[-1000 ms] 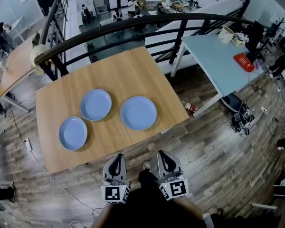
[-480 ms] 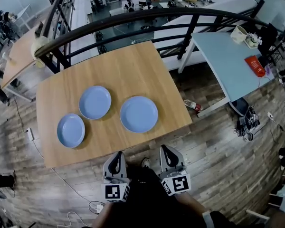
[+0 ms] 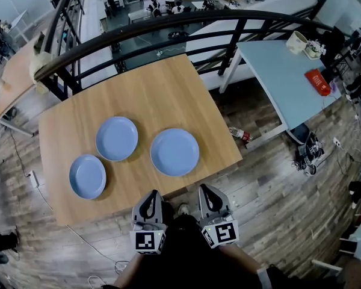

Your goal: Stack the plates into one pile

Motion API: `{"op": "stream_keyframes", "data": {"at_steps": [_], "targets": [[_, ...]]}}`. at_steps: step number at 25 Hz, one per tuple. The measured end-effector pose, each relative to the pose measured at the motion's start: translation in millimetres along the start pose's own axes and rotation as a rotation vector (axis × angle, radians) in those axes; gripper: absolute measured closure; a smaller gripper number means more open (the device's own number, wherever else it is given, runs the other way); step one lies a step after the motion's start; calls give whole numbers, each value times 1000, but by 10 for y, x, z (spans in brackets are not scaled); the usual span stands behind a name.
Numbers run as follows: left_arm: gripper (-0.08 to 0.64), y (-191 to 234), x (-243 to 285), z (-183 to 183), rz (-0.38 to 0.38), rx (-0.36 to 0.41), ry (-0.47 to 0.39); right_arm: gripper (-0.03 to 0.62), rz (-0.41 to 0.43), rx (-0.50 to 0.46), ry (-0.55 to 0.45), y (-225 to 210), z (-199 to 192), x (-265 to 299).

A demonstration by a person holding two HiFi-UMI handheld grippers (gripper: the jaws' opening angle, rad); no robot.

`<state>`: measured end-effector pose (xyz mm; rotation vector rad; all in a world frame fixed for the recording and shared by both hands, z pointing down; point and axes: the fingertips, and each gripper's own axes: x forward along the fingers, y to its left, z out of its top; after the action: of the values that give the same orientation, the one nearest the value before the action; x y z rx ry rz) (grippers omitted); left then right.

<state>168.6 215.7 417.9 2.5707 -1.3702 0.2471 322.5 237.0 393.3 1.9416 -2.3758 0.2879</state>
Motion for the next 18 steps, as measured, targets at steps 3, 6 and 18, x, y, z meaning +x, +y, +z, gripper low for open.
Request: {"op": "stream_keyframes", "data": {"at_steps": [3,6,18], "targets": [[535,148,162,72,-29,36,-1,561,-17,3,7,65,-17,190],[535,316,266,45,-59,28,27,560,-24,10,14,153,-57,352],[535,660,594,-268,-81,-20,118,560,-88,-28,75,-45,-213,797]]}}
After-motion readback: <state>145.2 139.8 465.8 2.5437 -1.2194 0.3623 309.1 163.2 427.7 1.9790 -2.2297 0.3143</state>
